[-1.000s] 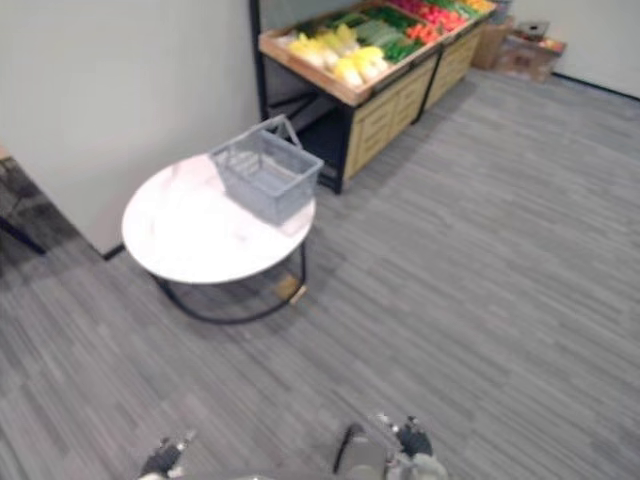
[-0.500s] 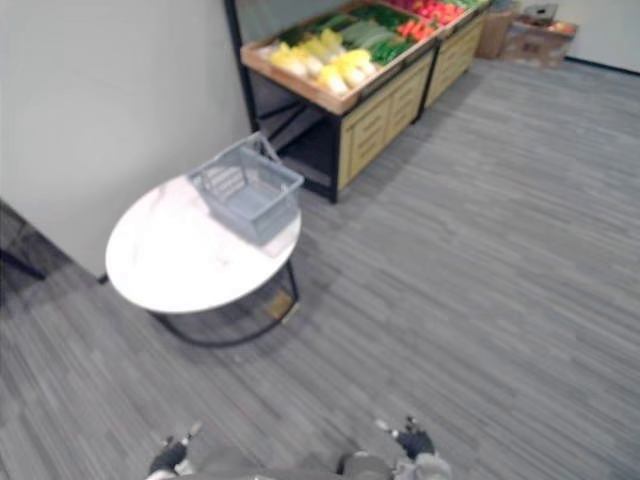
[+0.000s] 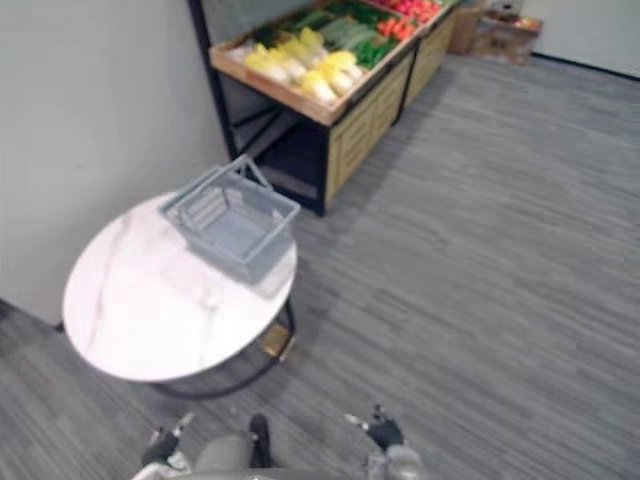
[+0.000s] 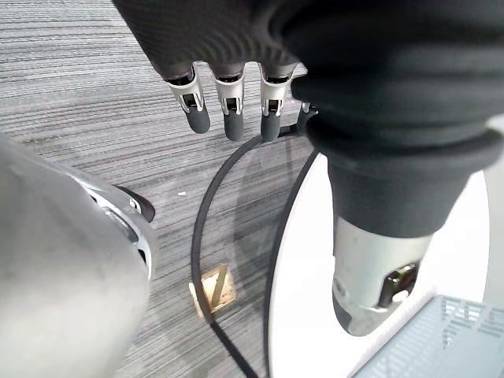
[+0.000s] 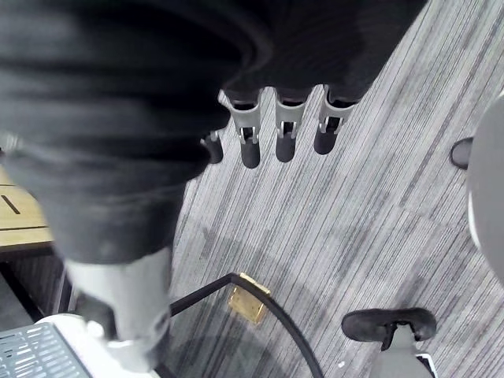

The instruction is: Pick vegetable in the basket

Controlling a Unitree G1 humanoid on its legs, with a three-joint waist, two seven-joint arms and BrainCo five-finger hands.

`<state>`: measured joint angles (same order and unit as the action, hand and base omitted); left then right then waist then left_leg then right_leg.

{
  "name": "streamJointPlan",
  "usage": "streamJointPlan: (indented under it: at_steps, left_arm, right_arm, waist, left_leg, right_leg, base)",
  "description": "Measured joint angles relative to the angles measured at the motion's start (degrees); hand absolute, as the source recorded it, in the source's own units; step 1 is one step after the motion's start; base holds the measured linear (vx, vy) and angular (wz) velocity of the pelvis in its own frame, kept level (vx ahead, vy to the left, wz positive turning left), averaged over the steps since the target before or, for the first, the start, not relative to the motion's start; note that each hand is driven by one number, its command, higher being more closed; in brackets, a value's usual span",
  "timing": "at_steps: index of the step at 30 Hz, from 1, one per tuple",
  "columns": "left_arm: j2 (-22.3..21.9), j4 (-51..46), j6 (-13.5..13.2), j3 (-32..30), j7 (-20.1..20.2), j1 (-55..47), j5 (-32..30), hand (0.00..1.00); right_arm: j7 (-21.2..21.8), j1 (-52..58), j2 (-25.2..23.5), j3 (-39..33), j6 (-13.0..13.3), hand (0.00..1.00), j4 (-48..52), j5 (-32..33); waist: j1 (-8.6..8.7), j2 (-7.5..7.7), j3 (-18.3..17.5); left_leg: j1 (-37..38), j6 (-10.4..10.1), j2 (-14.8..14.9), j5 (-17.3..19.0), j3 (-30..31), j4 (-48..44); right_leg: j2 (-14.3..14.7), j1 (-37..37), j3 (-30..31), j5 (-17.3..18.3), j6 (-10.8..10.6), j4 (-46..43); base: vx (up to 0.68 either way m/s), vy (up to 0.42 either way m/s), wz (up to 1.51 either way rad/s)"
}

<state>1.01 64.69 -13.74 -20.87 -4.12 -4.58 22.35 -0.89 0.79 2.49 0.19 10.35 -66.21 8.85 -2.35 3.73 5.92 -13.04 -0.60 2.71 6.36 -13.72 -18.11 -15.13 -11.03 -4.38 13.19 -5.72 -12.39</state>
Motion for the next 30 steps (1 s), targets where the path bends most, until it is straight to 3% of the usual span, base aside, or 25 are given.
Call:
streamJointPlan:
  at_steps: [2,3,4,6,7,9,12,13,14,15,16,17,18,19,20,22,23,26,30]
  left_arm:
    - [0.5,1.3,0.3,0.4,0.1,-0.2,0.0,0.00]
    - [1.4,2.0,0.7,1.6,0.1,-0.2,0.0,0.00]
    - [2.3,2.7,1.0,3.2,0.2,-0.2,0.0,0.00]
    - [3.2,3.3,1.5,5.5,0.5,-0.4,-0.1,0.00]
    - [3.3,3.2,1.6,6.5,0.6,-0.7,-0.1,0.00]
    - [3.2,3.1,1.7,7.1,1.0,-0.3,-0.1,0.00]
    - [2.6,3.0,1.3,7.0,1.1,-0.3,-0.2,0.00]
    - [2.7,2.9,1.2,6.9,1.0,-0.3,-0.3,0.00]
    - [2.7,2.7,1.1,6.8,0.9,-0.4,-0.4,0.00]
    - [2.6,2.2,0.8,6.0,0.7,-1.5,-1.0,0.00]
    - [2.7,1.5,0.5,5.3,0.6,-2.2,-1.0,0.00]
    - [2.4,1.3,0.5,5.1,0.5,-2.2,-1.0,0.00]
    - [0.5,1.4,0.6,4.7,0.4,-2.7,-1.0,0.00]
    - [-1.1,1.2,0.5,4.1,0.4,-2.6,-1.0,0.00]
    - [-1.2,1.0,0.4,3.9,0.4,-2.5,-1.0,0.00]
    - [-1.4,1.4,0.5,4.4,0.3,-2.1,-0.9,0.00]
    - [-1.3,1.4,0.5,4.9,0.2,-1.9,-0.9,0.00]
    - [-0.4,1.5,0.4,7.5,-0.9,-2.2,-0.8,0.00]
    - [-0.3,2.2,0.4,7.5,-2.0,-2.2,-0.8,0.00]
  right_arm:
    - [0.4,0.0,0.2,-0.5,0.0,0.00,0.0,-0.1]
    - [0.8,-0.2,0.5,-1.2,0.1,0.00,0.1,-0.1]
    - [1.1,-0.2,0.7,-2.1,0.2,0.00,0.0,-0.2]
    - [1.2,0.7,1.7,-2.3,0.1,0.00,0.2,-0.6]
    - [1.1,1.0,2.4,-2.2,0.2,0.00,0.2,-1.1]
    - [1.1,1.0,2.5,-3.5,0.3,0.00,0.3,-1.1]
    - [1.1,1.0,2.2,-6.2,0.2,0.00,0.1,-1.1]
    - [1.1,1.0,2.2,-6.6,0.2,0.00,0.2,-1.1]
    - [1.1,1.0,2.2,-6.6,0.2,0.00,0.2,-1.1]
    - [1.1,1.2,2.1,-6.3,0.1,0.00,0.2,-1.1]
    - [1.2,1.5,1.9,-6.1,0.1,0.00,0.2,-1.0]
    - [1.3,1.6,2.0,-5.9,0.1,0.00,0.1,-0.9]
    - [1.1,1.6,3.6,-5.1,0.2,0.00,0.2,-0.8]
    - [1.1,1.5,4.7,-4.0,0.0,0.00,-0.1,-1.0]
    - [1.1,1.5,4.9,-3.9,0.0,0.00,-0.2,-1.0]
    - [1.0,1.7,5.0,-4.1,0.0,0.00,-0.2,-1.0]
    - [0.9,1.8,5.0,-4.4,0.0,0.00,-0.3,-1.0]
    - [0.0,2.0,6.2,-4.4,0.0,0.00,-2.0,-0.9]
    - [-0.1,2.2,7.3,-5.3,0.0,0.00,-2.0,0.1]
  waist:
    - [-1.08,-0.75,-0.4]
    - [-0.29,-0.90,-0.2]
    - [0.36,-1.20,0.3]
    - [0.60,-1.22,0.7]
    - [0.66,-1.42,0.8]
    - [0.71,-1.55,0.8]
    - [0.54,-2.20,0.7]
    - [0.55,-2.37,0.7]
    - [0.55,-2.40,0.6]
    - [0.53,-2.18,0.2]
    - [0.55,-1.26,-0.6]
    - [0.57,-1.62,-0.7]
    - [0.57,-3.93,-2.2]
    - [0.35,-5.20,-3.4]
    - [0.45,-4.89,-3.3]
    - [0.99,-5.47,-3.1]
    - [1.29,-5.44,-3.0]
    - [0.68,-5.33,-3.0]
    - [0.92,-5.53,-2.9]
  left_leg:
    - [3.5,1.2,0.0,1.9,-1.8,1.2]
    - [6.2,1.8,-0.3,2.3,-1.6,3.1]
    - [8.5,2.2,-0.7,2.6,-0.9,4.3]
    - [14.3,2.3,-1.2,2.7,0.7,7.4]
    - [16.9,2.2,-1.1,2.8,1.3,9.2]
    - [18.5,1.4,-0.6,3.3,3.8,10.2]
    - [18.4,-1.0,1.7,4.7,7.8,9.4]
    - [18.1,-2.7,2.9,5.7,9.4,8.3]
    - [18.0,-3.6,3.6,6.3,10.0,7.8]
    - [17.6,-5.8,5.0,7.8,11.4,6.7]
    - [17.2,-7.9,6.0,9.0,13.4,5.8]
    - [17.4,-8.9,7.0,9.2,14.5,5.9]
    - [17.0,-9.7,10.2,7.8,16.8,7.1]
    - [15.8,-10.1,11.1,3.6,18.6,8.2]
    - [14.9,-9.9,11.3,1.3,19.5,8.1]
    - [10.4,-5.8,12.1,-7.4,21.4,6.1]
    - [8.9,-4.9,12.5,-8.6,20.8,4.5]
    - [7.6,-6.3,12.5,-7.7,12.2,0.4]
    - [10.8,-7.2,11.4,-7.0,10.7,11.0]
  right_leg:
    - [-0.4,6.5,3.8,-4.1,-0.3,-13.6]
    - [-0.2,11.3,5.6,-7.8,-2.6,-25.0]
    - [0.3,14.0,6.2,-8.0,-3.1,-32.8]
    - [0.0,17.0,3.0,-6.1,-0.7,-41.0]
    - [-1.7,18.4,-1.4,-4.0,1.0,-40.8]
    - [-3.3,20.3,-5.5,-3.1,1.9,-33.5]
    - [-2.5,20.8,-2.9,-4.4,0.5,-12.4]
    - [-2.0,20.8,0.5,-5.0,-0.4,-5.9]
    - [-1.9,20.8,2.0,-5.5,-1.1,-3.6]
    - [-1.8,20.9,3.8,-6.5,-2.8,-1.5]
    - [-1.9,21.0,4.4,-8.2,-5.4,-1.9]
    - [-1.5,21.2,3.2,-10.6,-8.6,-3.5]
    - [1.0,21.9,-0.5,-7.5,-5.9,-6.9]
    - [1.6,23.4,-2.6,-5.2,-4.3,-10.8]
    - [1.6,23.4,-3.8,-4.3,-3.5,-11.9]
    - [1.4,19.5,-10.8,-3.2,-1.3,-10.1]
    - [1.4,17.9,-13.0,-3.1,-0.8,-8.9]
    - [2.9,12.3,-18.5,-3.0,0.9,-4.8]
    - [6.1,11.8,-19.5,-4.0,0.8,-0.6]
  base:
    - [0.40,0.269,-0.44]
    - [0.38,0.237,0.03]
    - [0.37,0.197,0.24]
    - [0.37,0.077,0.39]
    - [0.31,0.050,0.42]
    - [0.26,-0.056,0.63]
    - [0.25,-0.191,0.68]
    - [0.22,-0.299,0.56]
    - [0.21,-0.377,0.49]
    - [0.21,-0.471,0.58]
    - [0.20,-0.524,0.63]
    - [0.22,-0.613,0.83]
    - [0.23,-0.608,0.88]
    - [0.25,-0.714,0.96]
    - [0.17,-0.553,1.04]
    - [0.13,-0.469,1.30]
    - [0.09,-0.456,1.41]
    - [-0.01,-0.287,0.73]
    - [-0.01,-0.055,0.12]
